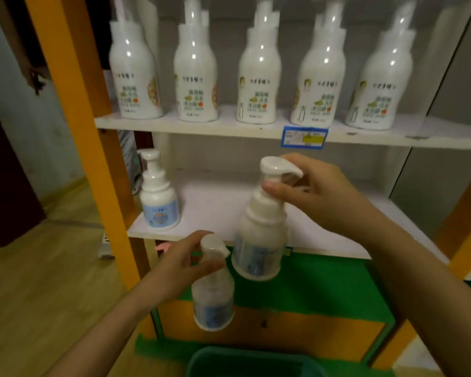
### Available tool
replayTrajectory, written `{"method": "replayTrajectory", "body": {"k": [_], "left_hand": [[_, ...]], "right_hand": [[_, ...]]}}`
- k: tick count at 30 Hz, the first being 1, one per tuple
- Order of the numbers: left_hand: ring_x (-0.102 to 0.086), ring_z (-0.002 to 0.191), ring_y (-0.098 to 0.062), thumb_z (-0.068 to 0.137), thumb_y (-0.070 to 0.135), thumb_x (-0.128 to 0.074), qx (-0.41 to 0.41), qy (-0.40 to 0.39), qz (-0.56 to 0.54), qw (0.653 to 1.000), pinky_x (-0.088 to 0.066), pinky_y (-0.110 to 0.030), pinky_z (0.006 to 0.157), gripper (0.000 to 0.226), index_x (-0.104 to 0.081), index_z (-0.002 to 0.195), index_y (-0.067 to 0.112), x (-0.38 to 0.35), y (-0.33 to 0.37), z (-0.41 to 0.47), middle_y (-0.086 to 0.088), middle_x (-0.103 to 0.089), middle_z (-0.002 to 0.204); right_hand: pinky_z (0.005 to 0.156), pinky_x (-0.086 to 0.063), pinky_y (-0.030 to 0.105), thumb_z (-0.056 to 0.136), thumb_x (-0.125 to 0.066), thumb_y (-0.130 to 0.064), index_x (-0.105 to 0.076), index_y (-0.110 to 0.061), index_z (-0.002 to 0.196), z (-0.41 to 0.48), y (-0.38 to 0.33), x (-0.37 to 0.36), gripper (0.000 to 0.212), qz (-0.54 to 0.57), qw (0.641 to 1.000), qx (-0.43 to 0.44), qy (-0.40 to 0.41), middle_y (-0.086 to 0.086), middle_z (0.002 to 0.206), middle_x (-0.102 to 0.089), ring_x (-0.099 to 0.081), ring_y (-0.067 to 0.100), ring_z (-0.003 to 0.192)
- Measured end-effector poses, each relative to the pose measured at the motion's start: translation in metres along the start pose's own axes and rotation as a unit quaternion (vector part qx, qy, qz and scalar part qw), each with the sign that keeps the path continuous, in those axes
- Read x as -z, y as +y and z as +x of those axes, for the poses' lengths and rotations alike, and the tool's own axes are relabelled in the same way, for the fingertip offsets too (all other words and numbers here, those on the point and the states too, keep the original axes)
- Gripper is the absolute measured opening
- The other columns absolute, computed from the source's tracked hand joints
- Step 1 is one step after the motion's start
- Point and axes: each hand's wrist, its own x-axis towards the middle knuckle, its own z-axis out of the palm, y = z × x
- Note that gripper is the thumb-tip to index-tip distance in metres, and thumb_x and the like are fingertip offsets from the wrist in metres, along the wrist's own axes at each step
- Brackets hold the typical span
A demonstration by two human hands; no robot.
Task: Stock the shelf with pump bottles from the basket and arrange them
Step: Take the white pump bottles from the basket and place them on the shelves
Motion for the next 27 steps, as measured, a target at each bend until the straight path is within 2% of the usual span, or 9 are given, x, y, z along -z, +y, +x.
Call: {"method": "replayTrajectory", "body": {"k": [2,5,8,13,16,18,22,25,27], "left_hand": [[-0.061,0.093,0.005,0.081,0.014,-0.065,0.003,-0.005,0.002,1.0,-0.05,-0.009,0.071,0.03,-0.056,0.109,0.02,0.002,0.002,0.002,0.004,-0.067,0.103],[-0.062,0.097,0.0,0.081,0.02,-0.065,0.022,-0.011,0.008,1.0,-0.054,-0.019,0.078,0.033,-0.055,0.11,0.029,0.003,-0.001,0.001,0.004,-0.067,0.105],[-0.062,0.102,-0.01,0.08,0.023,-0.066,0.044,-0.013,0.005,0.999,-0.055,-0.028,0.084,0.035,-0.055,0.113,0.028,0.002,-0.009,-0.001,0.001,-0.067,0.108],[-0.061,0.1,0.0,0.077,0.022,-0.069,0.04,-0.01,-0.02,0.999,-0.05,-0.009,0.074,0.035,-0.057,0.109,0.031,-0.003,-0.021,-0.003,0.003,-0.068,0.105],[-0.061,0.103,-0.003,0.073,0.033,-0.07,0.041,-0.005,-0.014,0.999,-0.05,-0.012,0.077,0.038,-0.057,0.109,0.033,-0.004,-0.025,-0.004,0.006,-0.068,0.106],[-0.061,0.101,-0.001,0.07,0.038,-0.069,0.037,-0.003,-0.021,0.999,-0.05,-0.01,0.074,0.04,-0.057,0.108,0.034,-0.004,-0.025,-0.004,0.014,-0.068,0.105],[-0.061,0.098,0.002,0.075,0.026,-0.07,0.036,-0.006,-0.035,0.999,-0.048,-0.007,0.072,0.036,-0.057,0.108,0.032,-0.002,-0.024,-0.004,0.02,-0.067,0.105],[-0.058,0.098,0.009,0.078,0.022,-0.069,0.032,-0.003,-0.027,0.999,-0.046,-0.002,0.071,0.035,-0.055,0.107,0.036,0.001,-0.023,-0.003,0.025,-0.065,0.104],[-0.059,0.099,0.007,0.078,0.023,-0.069,0.031,0.003,-0.022,0.999,-0.047,-0.004,0.072,0.035,-0.056,0.109,0.034,0.003,-0.023,-0.002,0.016,-0.068,0.104]], "right_hand": [[0.075,-0.049,0.022,0.083,-0.061,-0.035,-0.061,-0.02,0.104,0.02,-0.009,0.005,0.026,-0.004,1.0,0.011,0.006,-0.005,0.094,-0.066,-0.062,0.008,0.086],[0.077,-0.046,0.022,0.084,-0.062,-0.03,-0.06,-0.015,0.111,0.046,-0.011,-0.005,0.031,0.007,1.0,0.01,0.0,-0.001,0.102,-0.066,-0.061,0.012,0.092],[0.079,-0.045,0.024,0.084,-0.064,-0.026,-0.059,-0.012,0.114,0.065,0.0,-0.026,0.034,0.013,1.0,0.005,0.013,0.002,0.103,-0.064,-0.059,0.014,0.093],[0.084,-0.046,0.03,0.083,-0.065,-0.023,-0.059,-0.008,0.112,0.094,0.02,-0.063,0.033,0.024,0.999,-0.014,0.026,0.012,0.109,-0.066,-0.059,0.022,0.098],[0.093,-0.048,0.038,0.083,-0.066,-0.022,-0.059,-0.008,0.114,0.108,0.028,-0.082,0.034,0.048,0.998,-0.025,0.037,0.015,0.111,-0.066,-0.06,0.027,0.105],[0.091,-0.047,0.035,0.082,-0.066,-0.021,-0.059,-0.008,0.114,0.115,0.031,-0.093,0.035,0.058,0.997,-0.029,0.048,0.015,0.11,-0.067,-0.06,0.027,0.104],[0.083,-0.047,0.03,0.081,-0.067,-0.022,-0.061,-0.008,0.112,0.124,0.036,-0.113,0.034,0.06,0.996,-0.033,0.049,0.014,0.107,-0.068,-0.062,0.027,0.1],[0.09,-0.049,0.041,0.081,-0.067,-0.027,-0.06,-0.011,0.113,0.128,0.039,-0.122,0.036,0.029,0.998,-0.04,0.051,0.013,0.11,-0.068,-0.061,0.03,0.102],[0.091,-0.049,0.044,0.081,-0.068,-0.028,-0.059,-0.012,0.115,0.129,0.041,-0.123,0.039,0.023,0.997,-0.041,0.053,0.013,0.111,-0.067,-0.061,0.03,0.103]]}}
